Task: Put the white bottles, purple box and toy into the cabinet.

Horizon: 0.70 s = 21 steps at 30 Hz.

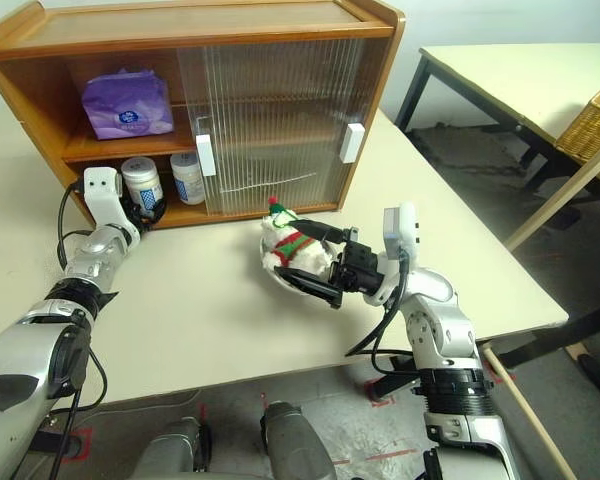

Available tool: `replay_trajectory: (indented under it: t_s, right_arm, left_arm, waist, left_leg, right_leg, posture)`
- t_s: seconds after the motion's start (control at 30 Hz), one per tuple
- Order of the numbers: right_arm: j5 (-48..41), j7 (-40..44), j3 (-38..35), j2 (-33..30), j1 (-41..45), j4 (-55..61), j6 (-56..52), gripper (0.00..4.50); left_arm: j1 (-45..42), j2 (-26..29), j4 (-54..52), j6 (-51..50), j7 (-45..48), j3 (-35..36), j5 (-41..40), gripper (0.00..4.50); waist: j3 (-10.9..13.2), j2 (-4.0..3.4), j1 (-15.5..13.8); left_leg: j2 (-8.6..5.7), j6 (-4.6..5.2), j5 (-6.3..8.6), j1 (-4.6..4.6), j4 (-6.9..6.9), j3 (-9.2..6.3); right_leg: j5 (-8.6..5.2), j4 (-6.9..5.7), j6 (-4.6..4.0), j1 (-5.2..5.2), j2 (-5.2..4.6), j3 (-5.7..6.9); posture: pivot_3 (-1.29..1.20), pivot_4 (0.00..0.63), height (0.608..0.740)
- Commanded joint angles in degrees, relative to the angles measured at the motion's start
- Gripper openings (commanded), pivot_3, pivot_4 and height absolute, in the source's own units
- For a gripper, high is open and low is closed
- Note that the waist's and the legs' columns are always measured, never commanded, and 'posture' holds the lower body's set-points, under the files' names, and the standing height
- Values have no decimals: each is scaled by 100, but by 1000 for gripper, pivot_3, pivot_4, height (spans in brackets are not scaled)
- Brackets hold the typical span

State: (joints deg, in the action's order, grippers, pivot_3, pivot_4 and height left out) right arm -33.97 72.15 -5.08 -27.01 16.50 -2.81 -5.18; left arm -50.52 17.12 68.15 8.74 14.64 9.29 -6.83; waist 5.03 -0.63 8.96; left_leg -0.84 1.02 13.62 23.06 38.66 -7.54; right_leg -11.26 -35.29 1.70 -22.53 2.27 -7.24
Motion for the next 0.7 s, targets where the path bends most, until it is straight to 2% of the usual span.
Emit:
replay_trajectory:
  t_s: [0.03, 0.07, 0.13, 0.43, 0.6, 0.7]
  right_arm:
    - [-15, -25, 26, 10, -68, 88, -28, 4500]
    - [-17, -32, 24, 10, -73, 93, -32, 4500]
    - [-18, -37, 22, 4, -82, 100, -36, 4500]
    - [-16, -47, 35, 7, -34, 80, -61, 4500]
    - [-26, -71, 3, -2, -11, 57, -72, 4500]
    - [-22, -58, 11, 25, -3, 43, -36, 4500]
  left_arm:
    - [-177, 59, 102, 118, 13, 105, 5, 3137]
    - [-181, 51, 114, 97, 41, 107, 1, 3914]
    - [-177, 18, 124, 75, 81, 132, -19, 4474]
    - [6, -31, -39, 117, 123, 169, -32, 4474]
    - [760, -134, -985, 211, 366, 104, -118, 4474]
    - [1475, -216, -1984, 185, 553, 13, -192, 4474]
  waist:
    - [0, 0, 8]
    - [0, 0, 13]
    - [0, 0, 20]
    - [0, 0, 24]
    - [0, 0, 37]
    - [0, -1, 44]
  left_leg:
    - [0, 0, -1, 0, 0, 0]
    - [-1, 0, -1, 0, 0, 1]
    - [-2, 1, -2, -1, 1, 1]
    - [-6, 0, -2, -2, 1, 3]
    - [-29, 0, -1, -5, -5, 10]
    - [-55, 2, 2, -5, -11, 6]
  right_leg:
    - [0, 0, 0, 0, 0, 0]
    - [0, 0, 0, 1, 0, 1]
    - [0, 0, 1, 3, 1, 3]
    - [0, 0, 1, 4, 1, 5]
    - [-2, 4, 4, 4, 2, 10]
    - [-10, 6, 16, 3, 0, 5]
  posture:
    - [-259, 91, 740]
    - [-259, 91, 740]
    - [-258, 91, 740]
    - [-251, 92, 740]
    - [-250, 95, 740]
    - [-247, 97, 740]
